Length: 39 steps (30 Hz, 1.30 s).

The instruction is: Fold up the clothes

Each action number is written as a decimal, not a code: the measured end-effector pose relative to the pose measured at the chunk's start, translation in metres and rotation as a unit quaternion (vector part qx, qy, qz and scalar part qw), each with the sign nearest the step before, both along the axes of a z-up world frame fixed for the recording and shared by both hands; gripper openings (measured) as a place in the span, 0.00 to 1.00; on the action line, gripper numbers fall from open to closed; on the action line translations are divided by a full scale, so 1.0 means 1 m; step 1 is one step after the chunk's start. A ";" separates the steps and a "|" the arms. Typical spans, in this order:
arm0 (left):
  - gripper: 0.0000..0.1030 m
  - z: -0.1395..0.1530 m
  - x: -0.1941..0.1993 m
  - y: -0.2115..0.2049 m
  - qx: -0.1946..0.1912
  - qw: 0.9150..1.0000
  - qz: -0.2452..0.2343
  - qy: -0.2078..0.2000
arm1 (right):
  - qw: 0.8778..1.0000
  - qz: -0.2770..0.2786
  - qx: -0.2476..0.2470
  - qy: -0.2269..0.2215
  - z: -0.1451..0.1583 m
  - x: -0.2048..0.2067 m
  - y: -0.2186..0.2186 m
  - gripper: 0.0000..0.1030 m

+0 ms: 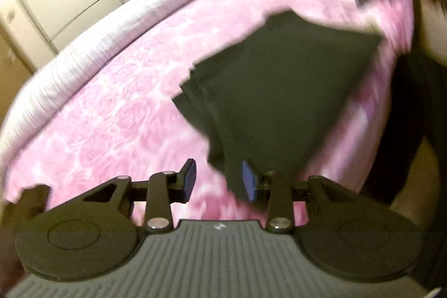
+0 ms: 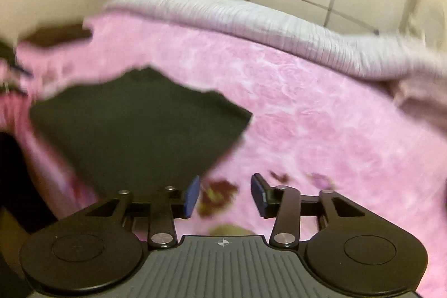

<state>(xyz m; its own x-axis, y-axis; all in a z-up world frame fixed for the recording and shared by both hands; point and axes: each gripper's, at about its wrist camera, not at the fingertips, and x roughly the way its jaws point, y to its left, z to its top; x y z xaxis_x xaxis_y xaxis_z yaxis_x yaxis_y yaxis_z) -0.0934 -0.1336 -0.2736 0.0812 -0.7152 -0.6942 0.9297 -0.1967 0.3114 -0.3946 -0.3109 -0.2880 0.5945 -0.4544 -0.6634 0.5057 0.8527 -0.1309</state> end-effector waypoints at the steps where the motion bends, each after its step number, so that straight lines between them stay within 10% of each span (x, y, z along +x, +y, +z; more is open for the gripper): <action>1: 0.34 0.005 0.006 -0.013 -0.004 1.000 0.007 0.024 | 1.000 -0.007 0.016 -0.014 0.001 0.006 -0.009 0.48; 13: 0.32 -0.034 0.072 -0.182 0.040 0.977 0.041 0.205 | 0.979 -0.083 0.148 -0.110 -0.009 0.037 -0.113 0.50; 17: 0.00 -0.047 0.077 -0.203 0.055 0.968 0.031 0.242 | 0.968 -0.087 0.184 -0.145 -0.019 0.037 -0.136 0.50; 19: 0.00 -0.042 0.078 -0.196 0.028 0.970 0.034 0.240 | 0.966 -0.081 0.188 -0.157 -0.016 0.036 -0.139 0.34; 20: 0.00 -0.037 0.080 -0.189 0.007 0.970 0.039 0.242 | 0.965 -0.078 0.189 -0.164 -0.015 0.035 -0.140 0.00; 24: 0.00 -0.022 0.096 -0.169 -0.053 0.963 0.077 0.253 | 0.960 -0.069 0.190 -0.192 -0.007 0.031 -0.146 0.01; 29: 0.01 -0.062 0.105 -0.190 0.007 0.959 0.107 0.262 | 0.969 -0.075 0.179 -0.154 -0.024 0.052 -0.157 0.01; 39: 0.01 -0.047 0.101 -0.181 -0.022 0.965 0.111 0.238 | 0.970 -0.089 0.177 -0.139 -0.025 0.057 -0.160 0.02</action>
<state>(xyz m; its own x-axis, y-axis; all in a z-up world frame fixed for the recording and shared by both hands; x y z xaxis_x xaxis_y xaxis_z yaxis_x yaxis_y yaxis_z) 0.0074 -0.3141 -0.3207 -0.0847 -0.7460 -0.6606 0.9870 0.0281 -0.1583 -0.3378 -0.4710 -0.3130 0.7061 -0.3382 -0.6222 0.6223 0.7155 0.3174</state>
